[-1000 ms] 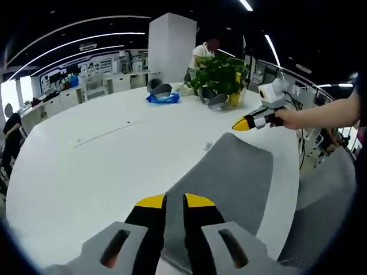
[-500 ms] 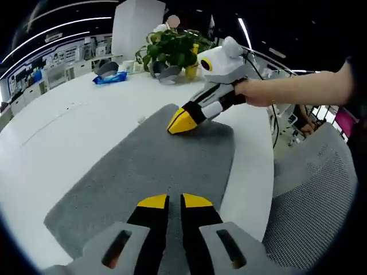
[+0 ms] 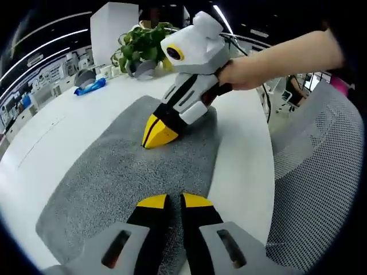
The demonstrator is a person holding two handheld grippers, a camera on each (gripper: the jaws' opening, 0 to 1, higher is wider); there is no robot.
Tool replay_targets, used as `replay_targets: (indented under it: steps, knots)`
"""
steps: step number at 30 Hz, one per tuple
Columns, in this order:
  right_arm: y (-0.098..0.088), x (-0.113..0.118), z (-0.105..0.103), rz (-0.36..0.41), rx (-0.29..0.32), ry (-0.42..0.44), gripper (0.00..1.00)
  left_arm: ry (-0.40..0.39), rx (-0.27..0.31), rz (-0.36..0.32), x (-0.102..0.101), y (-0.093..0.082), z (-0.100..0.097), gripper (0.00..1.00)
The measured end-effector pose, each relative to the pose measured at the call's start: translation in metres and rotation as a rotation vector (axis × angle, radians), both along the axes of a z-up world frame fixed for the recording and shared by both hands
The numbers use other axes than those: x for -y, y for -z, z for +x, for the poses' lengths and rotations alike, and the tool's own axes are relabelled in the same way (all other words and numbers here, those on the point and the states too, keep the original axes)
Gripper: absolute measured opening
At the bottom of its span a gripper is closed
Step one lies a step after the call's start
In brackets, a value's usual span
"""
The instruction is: Fold the towel on the table until its edges align and the towel forms a compact rectangular stack.
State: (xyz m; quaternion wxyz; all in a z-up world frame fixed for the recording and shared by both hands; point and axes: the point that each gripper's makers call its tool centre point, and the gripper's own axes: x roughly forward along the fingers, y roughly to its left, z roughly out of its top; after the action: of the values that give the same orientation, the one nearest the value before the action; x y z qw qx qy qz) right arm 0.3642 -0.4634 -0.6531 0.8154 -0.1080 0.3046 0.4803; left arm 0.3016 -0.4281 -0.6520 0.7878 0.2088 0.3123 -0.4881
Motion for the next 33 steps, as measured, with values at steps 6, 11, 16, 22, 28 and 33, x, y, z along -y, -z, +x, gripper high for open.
replay_targets:
  steps: [6, 11, 16, 22, 28, 33]
  knots:
    - [-0.001, 0.005, -0.008, 0.038, 0.056, 0.161, 0.00, 0.053, 0.058, 0.092, 0.001, 0.001, -0.008, 0.08]
    - [-0.001, 0.008, -0.016, 0.012, 0.095, 0.179, 0.00, 0.092, 0.081, 0.151, 0.002, 0.001, -0.010, 0.08]
    - [-0.001, 0.009, -0.018, 0.019, 0.087, 0.193, 0.00, 0.090, 0.064, 0.157, 0.001, 0.001, -0.008, 0.07]
    - [0.000, 0.009, -0.020, 0.026, 0.068, 0.190, 0.00, 0.087, 0.053, 0.166, -0.004, 0.002, -0.007, 0.06]
    - [0.000, 0.008, -0.023, 0.020, 0.063, 0.172, 0.00, 0.065, 0.060, 0.182, -0.012, 0.002, 0.001, 0.05]
    - [-0.001, 0.003, -0.027, 0.041, 0.046, 0.159, 0.00, 0.037, 0.112, 0.232, -0.027, 0.002, 0.012, 0.04]
